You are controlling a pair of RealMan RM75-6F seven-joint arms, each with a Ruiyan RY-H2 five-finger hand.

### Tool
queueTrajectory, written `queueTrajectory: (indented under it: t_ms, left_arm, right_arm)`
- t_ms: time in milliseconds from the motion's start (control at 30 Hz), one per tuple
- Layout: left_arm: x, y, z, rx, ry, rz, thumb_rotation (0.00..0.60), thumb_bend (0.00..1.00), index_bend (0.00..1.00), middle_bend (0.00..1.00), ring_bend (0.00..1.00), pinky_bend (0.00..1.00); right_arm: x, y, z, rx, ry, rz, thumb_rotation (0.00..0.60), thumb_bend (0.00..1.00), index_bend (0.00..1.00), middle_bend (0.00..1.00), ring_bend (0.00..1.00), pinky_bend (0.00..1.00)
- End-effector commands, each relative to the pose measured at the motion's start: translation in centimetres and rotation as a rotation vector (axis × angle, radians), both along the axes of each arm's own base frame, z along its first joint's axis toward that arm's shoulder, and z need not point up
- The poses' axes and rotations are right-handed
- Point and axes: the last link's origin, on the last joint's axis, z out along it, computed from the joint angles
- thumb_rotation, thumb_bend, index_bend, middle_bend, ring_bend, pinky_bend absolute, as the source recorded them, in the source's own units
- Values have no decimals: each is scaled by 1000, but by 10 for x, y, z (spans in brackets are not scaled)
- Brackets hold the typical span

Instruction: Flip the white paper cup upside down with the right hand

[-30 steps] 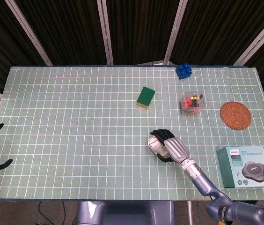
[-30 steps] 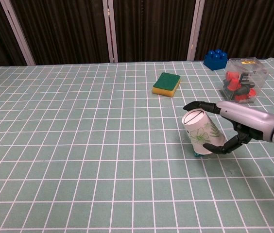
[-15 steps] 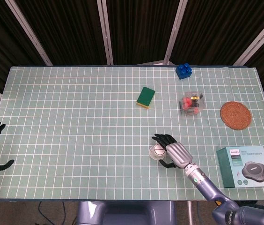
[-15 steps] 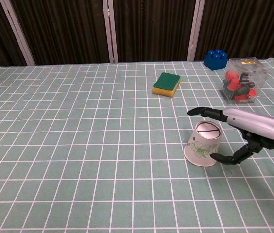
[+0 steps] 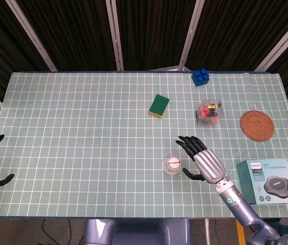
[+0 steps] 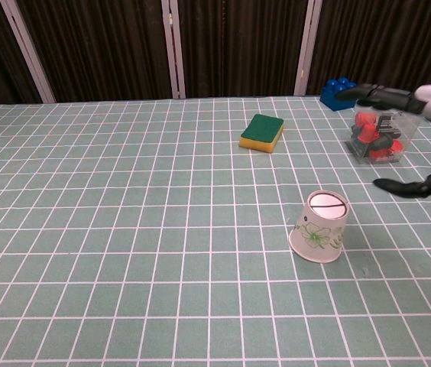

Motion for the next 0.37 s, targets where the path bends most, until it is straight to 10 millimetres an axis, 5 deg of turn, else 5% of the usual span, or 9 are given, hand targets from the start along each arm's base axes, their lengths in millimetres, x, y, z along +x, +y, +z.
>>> queueTrajectory:
  t_ms: [33,133,367]
  left_arm:
    - [0,-1,-1,4,4,-9,600,0,0,0,0,0]
    - [2,-3,-1,13,-5,-22,600,0,0,0,0,0]
    - [1,-7,0,40,9,-42,600,0,0,0,0,0]
  right_arm:
    - [-14,14,37,-107,45,22,600,61,0,0,0,0]
    - [-37,23,70,-227,138,36,600,0,0,0,0,0]
    - [-75,48,107,-367,235,-98,600,0,0,0,0,0]
